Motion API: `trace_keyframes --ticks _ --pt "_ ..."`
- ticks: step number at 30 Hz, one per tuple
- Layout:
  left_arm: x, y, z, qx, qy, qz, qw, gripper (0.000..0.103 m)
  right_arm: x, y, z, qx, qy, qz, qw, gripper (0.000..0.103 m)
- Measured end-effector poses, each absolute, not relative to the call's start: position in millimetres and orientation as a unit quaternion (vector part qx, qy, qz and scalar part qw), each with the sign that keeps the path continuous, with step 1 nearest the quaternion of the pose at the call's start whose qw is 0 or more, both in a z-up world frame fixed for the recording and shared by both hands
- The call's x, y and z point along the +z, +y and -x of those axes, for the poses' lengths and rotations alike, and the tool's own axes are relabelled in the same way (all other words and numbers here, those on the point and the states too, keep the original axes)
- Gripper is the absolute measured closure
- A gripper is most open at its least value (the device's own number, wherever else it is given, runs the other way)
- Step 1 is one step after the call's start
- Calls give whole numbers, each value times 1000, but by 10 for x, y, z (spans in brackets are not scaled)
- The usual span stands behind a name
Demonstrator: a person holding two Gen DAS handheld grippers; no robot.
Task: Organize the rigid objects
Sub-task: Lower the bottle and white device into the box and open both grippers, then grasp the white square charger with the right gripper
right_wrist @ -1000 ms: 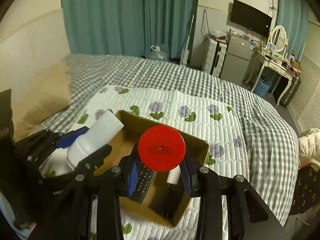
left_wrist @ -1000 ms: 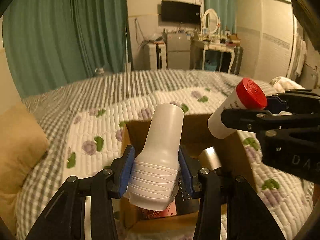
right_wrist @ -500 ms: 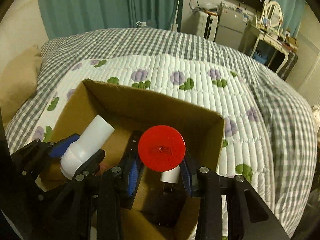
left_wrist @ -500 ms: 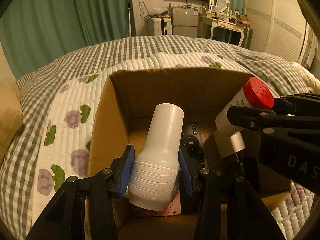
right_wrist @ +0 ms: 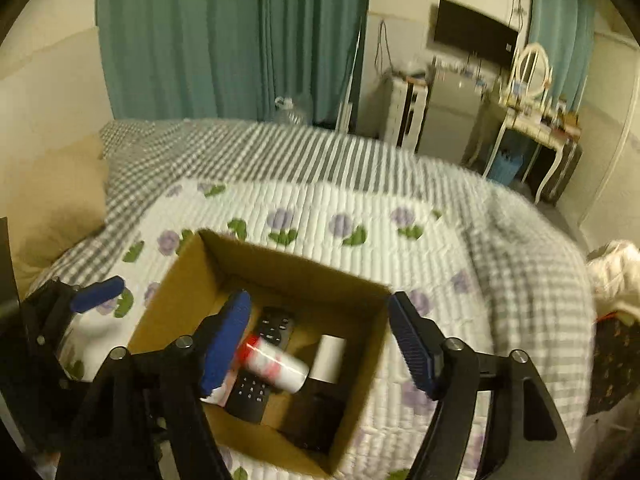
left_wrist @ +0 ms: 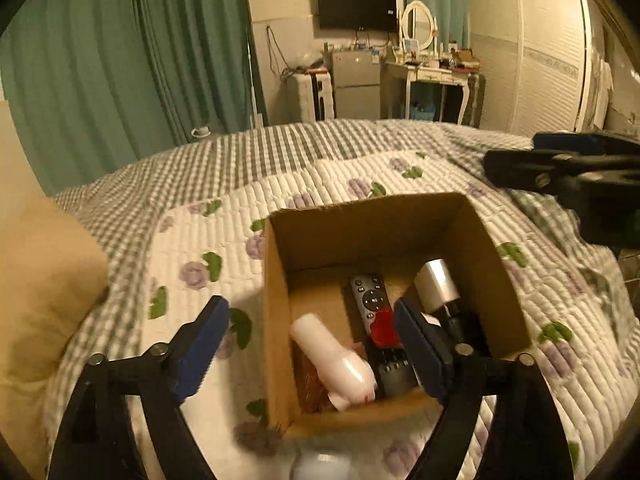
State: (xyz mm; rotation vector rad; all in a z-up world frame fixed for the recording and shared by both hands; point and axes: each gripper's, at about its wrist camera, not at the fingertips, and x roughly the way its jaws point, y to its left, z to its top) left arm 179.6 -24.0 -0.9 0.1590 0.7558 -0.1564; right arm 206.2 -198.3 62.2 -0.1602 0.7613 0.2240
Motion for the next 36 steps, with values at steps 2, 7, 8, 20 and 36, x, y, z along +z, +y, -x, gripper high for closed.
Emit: trace_keyframes --ticks 2,7,8,20,36 --pt "107 -169 -1577 -76 352 -78 930 3 782 -2000 -1829 119 355 89 923 13" --pt "157 -65 -1075 -62 350 -69 932 0 826 -1929 -1270 152 353 117 916 6" --pt "114 -44 -976 -57 355 -65 931 0 770 -1909 -1142 160 355 121 913 5" --pt "-750 187 -299 3 415 4 910 0 -693 -1745 -494 227 494 173 822 4" --pt "-959 56 -133 -13 427 -27 904 0 -1499 -1440 -404 288 591 263 706 27"
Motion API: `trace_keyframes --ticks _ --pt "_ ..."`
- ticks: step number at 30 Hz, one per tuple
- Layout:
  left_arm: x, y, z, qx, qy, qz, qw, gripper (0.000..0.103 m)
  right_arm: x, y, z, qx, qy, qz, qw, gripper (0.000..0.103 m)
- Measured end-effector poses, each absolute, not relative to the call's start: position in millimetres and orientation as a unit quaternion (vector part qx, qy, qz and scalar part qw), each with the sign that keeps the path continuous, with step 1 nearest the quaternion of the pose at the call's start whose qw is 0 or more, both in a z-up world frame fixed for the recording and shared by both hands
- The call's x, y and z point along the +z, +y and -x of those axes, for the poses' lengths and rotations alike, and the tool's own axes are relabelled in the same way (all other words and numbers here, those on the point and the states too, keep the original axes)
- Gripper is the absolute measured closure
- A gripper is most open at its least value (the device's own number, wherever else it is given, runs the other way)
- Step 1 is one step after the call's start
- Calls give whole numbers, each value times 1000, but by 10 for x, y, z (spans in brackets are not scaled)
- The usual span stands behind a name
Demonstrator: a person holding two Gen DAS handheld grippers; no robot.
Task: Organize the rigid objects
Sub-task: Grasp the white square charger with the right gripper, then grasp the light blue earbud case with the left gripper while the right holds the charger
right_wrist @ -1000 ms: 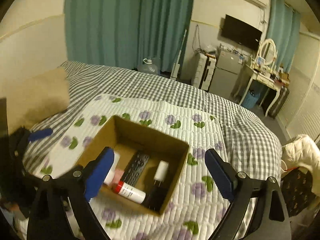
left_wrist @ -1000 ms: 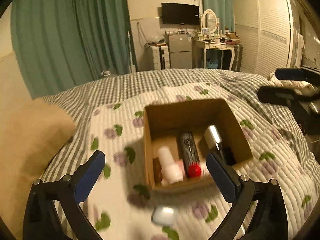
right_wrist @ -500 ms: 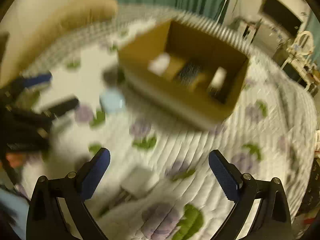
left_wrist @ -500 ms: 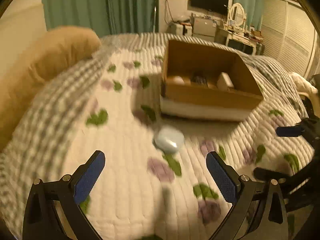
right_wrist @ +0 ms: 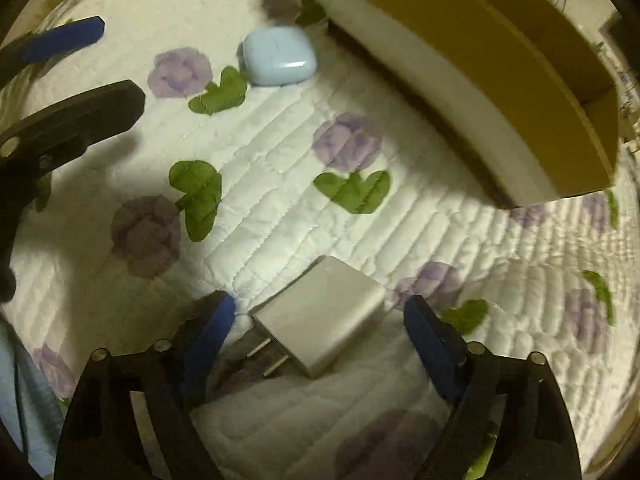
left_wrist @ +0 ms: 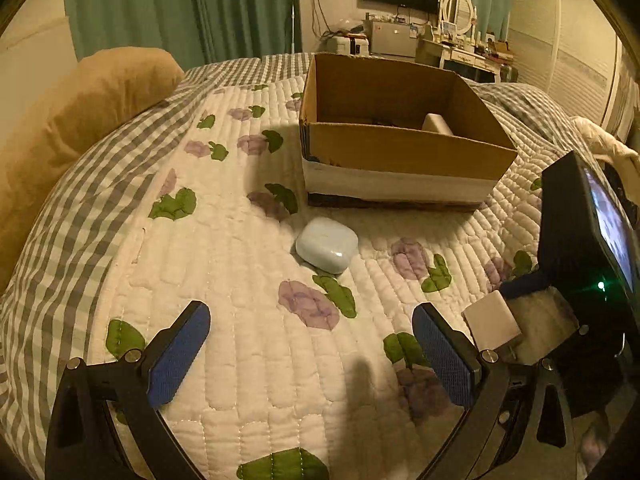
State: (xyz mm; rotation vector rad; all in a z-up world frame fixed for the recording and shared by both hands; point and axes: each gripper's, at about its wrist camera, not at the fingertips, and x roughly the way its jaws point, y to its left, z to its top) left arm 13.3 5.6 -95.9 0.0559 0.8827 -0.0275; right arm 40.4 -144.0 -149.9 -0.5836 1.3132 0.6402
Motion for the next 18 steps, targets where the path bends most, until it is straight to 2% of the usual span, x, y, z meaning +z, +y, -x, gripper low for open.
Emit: trace_keyframes --ticks 2,13,18 --pt "-953 72 -149 -20 431 -27 902 0 -1466 -1476 -432 290 590 249 712 38" --pt "-724 106 -569 -41 418 -35 907 0 -766 -1792 -596 278 510 173 795 38" --pt "-945 -107 -965 -48 447 -49 892 0 -632 -1862 -881 248 484 146 827 38"
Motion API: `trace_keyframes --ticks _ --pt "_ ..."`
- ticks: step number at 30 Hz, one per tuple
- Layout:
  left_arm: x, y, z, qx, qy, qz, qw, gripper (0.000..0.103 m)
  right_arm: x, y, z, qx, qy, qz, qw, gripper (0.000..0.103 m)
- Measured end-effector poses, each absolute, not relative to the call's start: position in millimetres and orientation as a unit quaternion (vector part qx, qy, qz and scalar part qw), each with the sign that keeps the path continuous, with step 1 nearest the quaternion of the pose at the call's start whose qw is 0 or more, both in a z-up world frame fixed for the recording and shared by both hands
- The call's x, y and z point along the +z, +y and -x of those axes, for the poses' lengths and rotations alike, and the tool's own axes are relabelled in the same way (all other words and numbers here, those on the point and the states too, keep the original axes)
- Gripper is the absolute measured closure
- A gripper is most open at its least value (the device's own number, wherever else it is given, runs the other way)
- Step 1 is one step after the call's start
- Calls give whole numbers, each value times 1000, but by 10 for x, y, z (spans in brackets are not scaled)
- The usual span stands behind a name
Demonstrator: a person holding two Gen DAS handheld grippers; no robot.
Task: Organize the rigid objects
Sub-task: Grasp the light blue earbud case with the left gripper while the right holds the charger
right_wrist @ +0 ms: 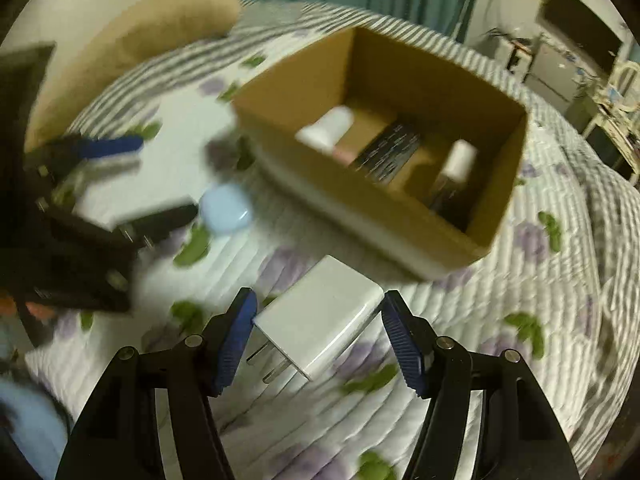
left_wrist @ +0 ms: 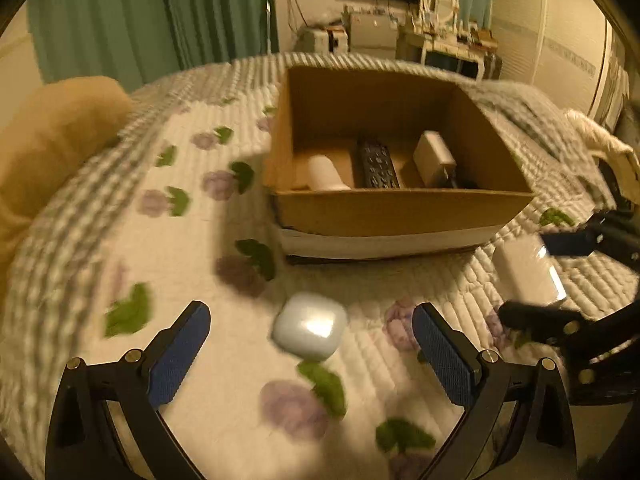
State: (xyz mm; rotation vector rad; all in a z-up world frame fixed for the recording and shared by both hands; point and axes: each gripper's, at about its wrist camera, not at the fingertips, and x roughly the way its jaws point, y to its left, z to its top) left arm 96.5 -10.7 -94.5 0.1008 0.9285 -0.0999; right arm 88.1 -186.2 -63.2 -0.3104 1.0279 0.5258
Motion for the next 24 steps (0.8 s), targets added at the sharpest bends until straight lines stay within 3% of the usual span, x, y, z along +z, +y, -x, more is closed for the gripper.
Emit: trace_keyframes --ticks 8,14,24 --pt "-1496 -213 -1309 7 501 -52 864 7 -806 -2026 -1016 234 493 100 832 39" --pt "-1612 -352 -1313 -17 512 -84 855 45 -822 -2048 -1026 236 488 88 836 39" --pt "-1262 -356 -840 -62 486 -77 868 46 -569 -2137 -895 244 457 71 853 39"
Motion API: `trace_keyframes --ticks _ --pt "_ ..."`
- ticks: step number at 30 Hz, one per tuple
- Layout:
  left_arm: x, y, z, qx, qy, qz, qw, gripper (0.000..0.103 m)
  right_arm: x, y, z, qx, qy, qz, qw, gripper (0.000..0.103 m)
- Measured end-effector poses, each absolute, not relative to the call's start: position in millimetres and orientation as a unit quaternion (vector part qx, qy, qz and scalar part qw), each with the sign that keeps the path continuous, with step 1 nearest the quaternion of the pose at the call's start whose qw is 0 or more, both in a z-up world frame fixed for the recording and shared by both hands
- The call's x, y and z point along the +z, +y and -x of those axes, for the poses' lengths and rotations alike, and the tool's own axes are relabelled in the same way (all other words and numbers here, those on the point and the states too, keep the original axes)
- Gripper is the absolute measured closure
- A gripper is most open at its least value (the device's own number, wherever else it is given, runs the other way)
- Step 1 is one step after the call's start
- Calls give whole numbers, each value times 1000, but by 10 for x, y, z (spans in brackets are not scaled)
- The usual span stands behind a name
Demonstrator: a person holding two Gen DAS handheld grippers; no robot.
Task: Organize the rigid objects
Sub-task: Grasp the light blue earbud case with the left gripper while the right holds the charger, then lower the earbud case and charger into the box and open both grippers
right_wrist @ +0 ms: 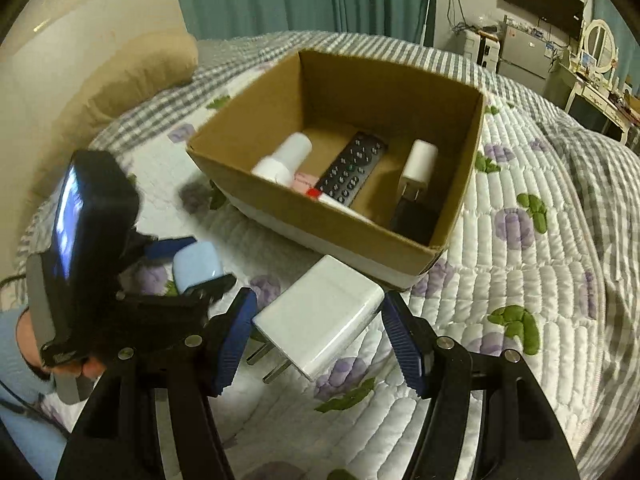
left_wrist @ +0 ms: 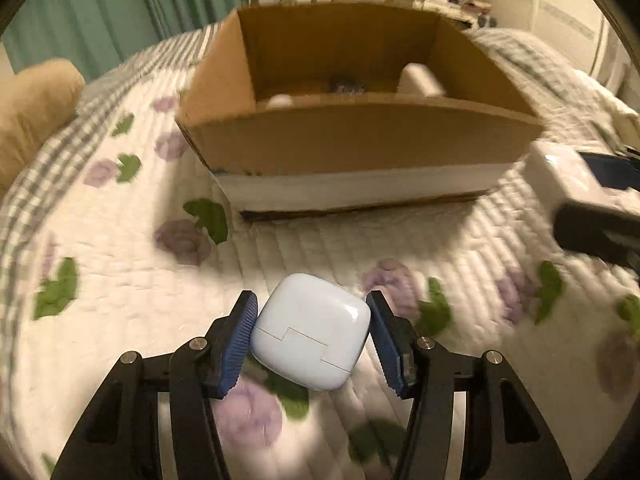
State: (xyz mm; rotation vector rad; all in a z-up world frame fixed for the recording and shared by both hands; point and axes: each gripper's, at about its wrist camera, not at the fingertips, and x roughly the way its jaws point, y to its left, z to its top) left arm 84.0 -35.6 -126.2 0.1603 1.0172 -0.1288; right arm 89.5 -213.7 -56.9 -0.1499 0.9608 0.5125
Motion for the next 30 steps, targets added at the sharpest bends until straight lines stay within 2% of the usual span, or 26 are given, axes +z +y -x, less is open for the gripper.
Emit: trace_keyframes --ticks 8,11,16,22,30 --pt "-381 -303 -691 -87 408 -62 906 46 75 -2205 -908 239 400 74 882 38" --pt "-27 -276 -959 -88 380 -54 919 46 382 -2192 -1027 231 371 73 896 38" --pt "267 -297 -1373 -73 354 -49 931 46 770 -2129 -1368 209 333 70 917 39" --pt "64 -460 -1995 -45 357 -77 930 46 810 -2015 -1979 178 349 69 918 39" --pt "-563 -513 -2377 -52 416 -62 906 46 130 -1934 -2519 161 417 45 893 39"
